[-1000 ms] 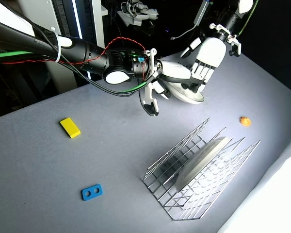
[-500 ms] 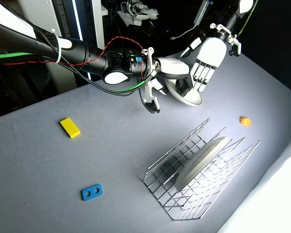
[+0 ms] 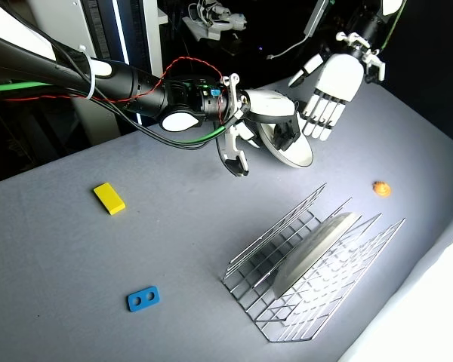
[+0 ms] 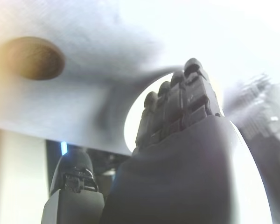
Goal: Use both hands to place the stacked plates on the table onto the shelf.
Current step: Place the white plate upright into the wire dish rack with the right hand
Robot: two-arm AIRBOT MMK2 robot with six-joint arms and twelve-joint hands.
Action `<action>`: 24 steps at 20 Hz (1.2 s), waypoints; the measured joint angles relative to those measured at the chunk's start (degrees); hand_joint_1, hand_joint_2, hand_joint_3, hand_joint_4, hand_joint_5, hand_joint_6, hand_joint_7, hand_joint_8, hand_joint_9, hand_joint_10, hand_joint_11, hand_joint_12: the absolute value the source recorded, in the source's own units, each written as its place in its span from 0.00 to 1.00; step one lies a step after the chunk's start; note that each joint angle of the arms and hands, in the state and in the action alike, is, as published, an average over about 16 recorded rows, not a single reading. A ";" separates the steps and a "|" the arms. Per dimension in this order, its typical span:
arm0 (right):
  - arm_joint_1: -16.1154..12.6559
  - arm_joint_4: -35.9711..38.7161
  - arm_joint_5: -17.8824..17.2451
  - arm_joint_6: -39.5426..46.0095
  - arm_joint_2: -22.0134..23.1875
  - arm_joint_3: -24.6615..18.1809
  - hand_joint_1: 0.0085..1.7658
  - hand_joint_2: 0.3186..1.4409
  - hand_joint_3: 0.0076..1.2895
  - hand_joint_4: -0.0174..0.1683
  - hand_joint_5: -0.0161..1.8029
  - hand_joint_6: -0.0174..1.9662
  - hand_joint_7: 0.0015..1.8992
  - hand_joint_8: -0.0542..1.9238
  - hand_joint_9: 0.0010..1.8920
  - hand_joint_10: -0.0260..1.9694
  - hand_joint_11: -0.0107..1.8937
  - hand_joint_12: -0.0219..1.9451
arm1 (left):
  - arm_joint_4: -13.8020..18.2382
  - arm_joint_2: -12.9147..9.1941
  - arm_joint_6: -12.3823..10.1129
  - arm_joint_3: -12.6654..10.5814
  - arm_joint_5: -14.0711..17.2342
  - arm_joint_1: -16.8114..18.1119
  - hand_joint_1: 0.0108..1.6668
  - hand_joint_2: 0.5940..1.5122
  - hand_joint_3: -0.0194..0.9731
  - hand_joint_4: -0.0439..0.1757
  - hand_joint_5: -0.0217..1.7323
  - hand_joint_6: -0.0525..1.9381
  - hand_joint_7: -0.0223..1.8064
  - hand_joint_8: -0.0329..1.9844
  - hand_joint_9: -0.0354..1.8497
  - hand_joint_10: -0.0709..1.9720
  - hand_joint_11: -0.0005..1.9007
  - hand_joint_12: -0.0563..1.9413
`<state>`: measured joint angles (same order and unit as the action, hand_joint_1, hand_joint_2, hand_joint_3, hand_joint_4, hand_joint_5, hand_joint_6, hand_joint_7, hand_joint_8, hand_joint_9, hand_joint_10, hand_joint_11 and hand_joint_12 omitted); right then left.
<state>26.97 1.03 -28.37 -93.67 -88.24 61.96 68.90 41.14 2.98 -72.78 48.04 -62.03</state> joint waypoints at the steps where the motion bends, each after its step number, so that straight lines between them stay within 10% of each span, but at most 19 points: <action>1: 0.03 -0.02 -0.24 -0.07 0.08 -0.05 0.66 0.56 0.00 0.04 0.49 0.29 0.56 0.45 0.63 0.33 0.51 0.63 | -0.85 -0.12 -0.01 -0.26 -0.11 0.54 0.00 0.60 0.04 0.20 0.03 0.03 0.02 0.02 0.02 0.04 0.01 0.03; 11: 0.27 -0.52 -3.82 -1.29 3.09 -2.70 0.68 0.56 0.00 0.07 0.53 0.31 0.58 0.43 0.62 0.37 0.50 0.62 | -7.09 -0.79 -0.10 -1.85 -4.49 8.93 0.00 0.59 0.04 0.20 0.03 0.03 0.03 0.02 0.03 0.04 0.01 0.03; 24: -1.56 -1.91 -6.77 -0.30 12.80 -10.31 0.74 0.57 0.00 0.08 0.53 0.43 0.55 0.49 0.56 0.54 0.48 0.64 | -6.40 -0.85 -0.30 -2.49 -9.41 15.56 0.00 0.59 0.04 0.21 0.04 0.03 0.03 0.02 0.03 0.04 0.01 0.03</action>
<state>25.41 -0.88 -35.14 -93.98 -75.44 51.65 62.49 40.29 2.69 -75.27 38.63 -46.47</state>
